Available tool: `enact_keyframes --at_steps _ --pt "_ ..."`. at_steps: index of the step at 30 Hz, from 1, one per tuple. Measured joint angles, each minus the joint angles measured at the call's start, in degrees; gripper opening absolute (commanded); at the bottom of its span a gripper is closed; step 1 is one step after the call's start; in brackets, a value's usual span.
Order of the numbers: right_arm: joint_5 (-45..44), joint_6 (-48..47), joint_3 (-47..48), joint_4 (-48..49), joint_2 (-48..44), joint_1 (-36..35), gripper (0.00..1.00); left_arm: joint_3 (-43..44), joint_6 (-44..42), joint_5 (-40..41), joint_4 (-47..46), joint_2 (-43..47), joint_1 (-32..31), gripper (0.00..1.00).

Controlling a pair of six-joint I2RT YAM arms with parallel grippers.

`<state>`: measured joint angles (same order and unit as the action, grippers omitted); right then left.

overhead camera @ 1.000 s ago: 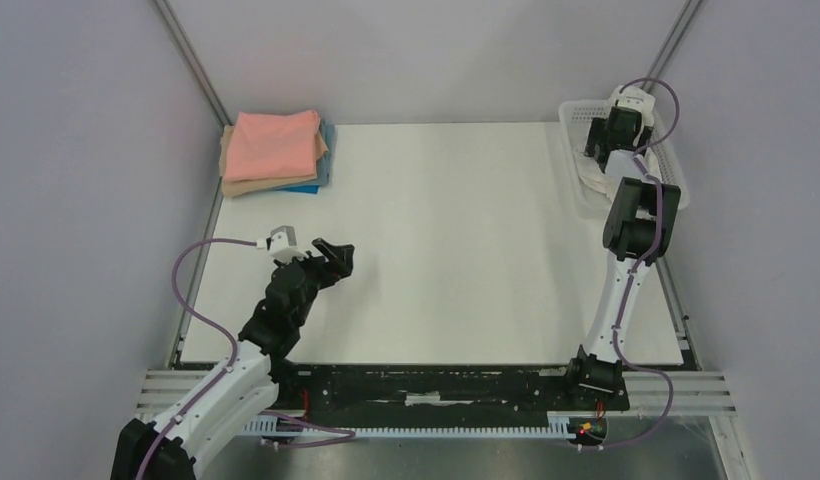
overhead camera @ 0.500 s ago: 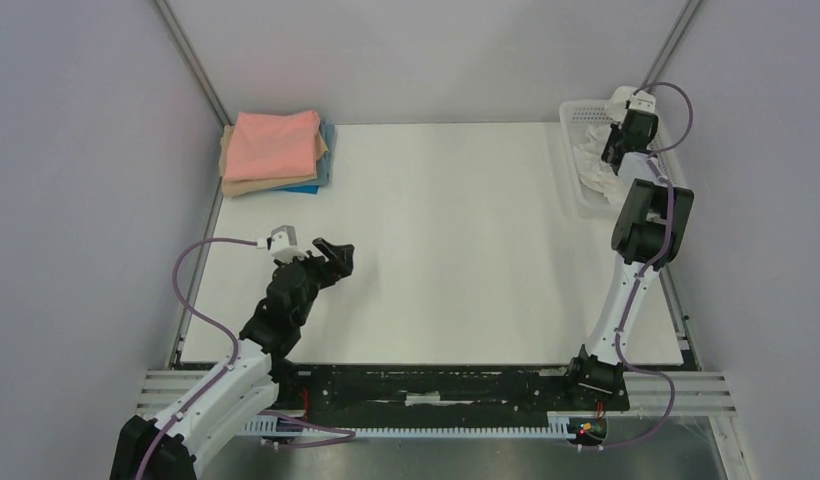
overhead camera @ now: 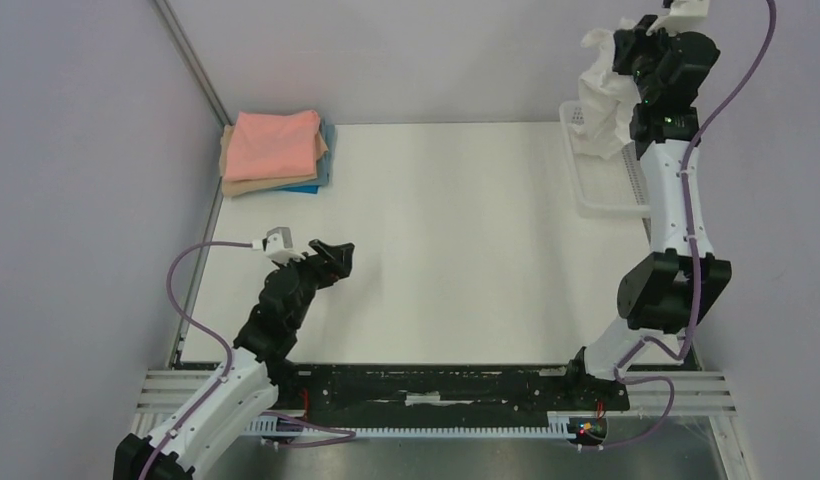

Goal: Fold and stack the t-shirts
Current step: Move the tshirt to the center of the board

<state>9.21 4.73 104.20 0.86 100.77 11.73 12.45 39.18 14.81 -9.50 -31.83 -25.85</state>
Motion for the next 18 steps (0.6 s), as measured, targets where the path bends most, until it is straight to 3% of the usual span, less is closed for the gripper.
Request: enact_keyframes --at_steps 7,18 --pt "10.08 2.03 0.00 3.78 -10.80 -16.48 0.00 0.00 0.09 -0.46 2.69 4.11 0.00 0.90" --pt "21.81 8.79 5.18 5.97 -8.17 -37.51 0.00 0.35 1.70 -0.35 12.15 12.22 0.00 0.90"
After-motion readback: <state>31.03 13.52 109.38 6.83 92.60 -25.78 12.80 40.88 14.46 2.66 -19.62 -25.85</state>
